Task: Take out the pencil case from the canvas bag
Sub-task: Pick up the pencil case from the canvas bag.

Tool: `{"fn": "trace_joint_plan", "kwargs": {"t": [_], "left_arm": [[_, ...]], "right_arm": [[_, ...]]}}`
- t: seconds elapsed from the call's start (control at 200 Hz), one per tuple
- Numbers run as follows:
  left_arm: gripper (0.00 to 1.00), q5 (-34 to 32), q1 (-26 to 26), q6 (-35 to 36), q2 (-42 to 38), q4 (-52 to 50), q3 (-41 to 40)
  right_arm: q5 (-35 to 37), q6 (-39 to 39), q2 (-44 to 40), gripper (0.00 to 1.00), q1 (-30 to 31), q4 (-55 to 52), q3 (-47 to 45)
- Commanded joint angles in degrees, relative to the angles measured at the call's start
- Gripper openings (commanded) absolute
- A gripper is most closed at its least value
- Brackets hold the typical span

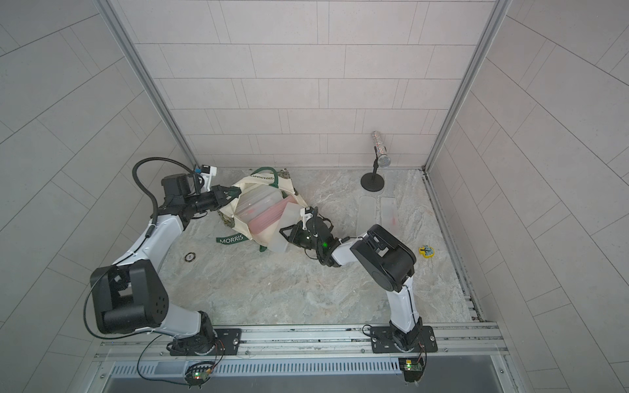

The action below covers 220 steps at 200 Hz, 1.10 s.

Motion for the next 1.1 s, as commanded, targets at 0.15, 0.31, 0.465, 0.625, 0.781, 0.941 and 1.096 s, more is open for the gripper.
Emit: {"fn": "trace_joint_plan", "kwargs": {"t": [0.15,0.31,0.465,0.625,0.781,0.941,1.096], "left_arm": [[0.0,1.52,0.51,1.24,-2.55,1.32,1.14],[0.0,1.58,0.6,1.41,-2.71,1.37,1.04],[0.0,1.44,0.77,1.51,-2.85,1.32,1.06],[0.0,1.7,0.91,0.94,-2.23,1.35,1.4],[0.0,1.82,0.84,0.68,-1.91,1.38,1.44],[0.0,1.71,0.87,0.01,-1.49,2.02,1.49],[0.0,2.12,0.88,-0.13,-0.95,2.12,1.36]], "right_arm": [[-2.17,-1.73,-7.95,0.21,-0.12,-1.17,-4.87],[-2.54,-4.09,-12.85,0.21,-0.38,-6.31,-7.79],[-2.83,-6.25,-17.21,0.21,-0.65,-11.31,-9.42],[-1.85,-6.98,-20.92,0.22,-1.5,-14.31,-11.57],[-2.65,-6.78,-24.53,0.22,-3.36,-15.45,-14.12],[-2.88,-7.26,-29.29,0.22,-5.7,-18.07,-17.56],[-2.95,-11.83,-34.18,0.22,-8.55,-29.86,-15.93]]}}
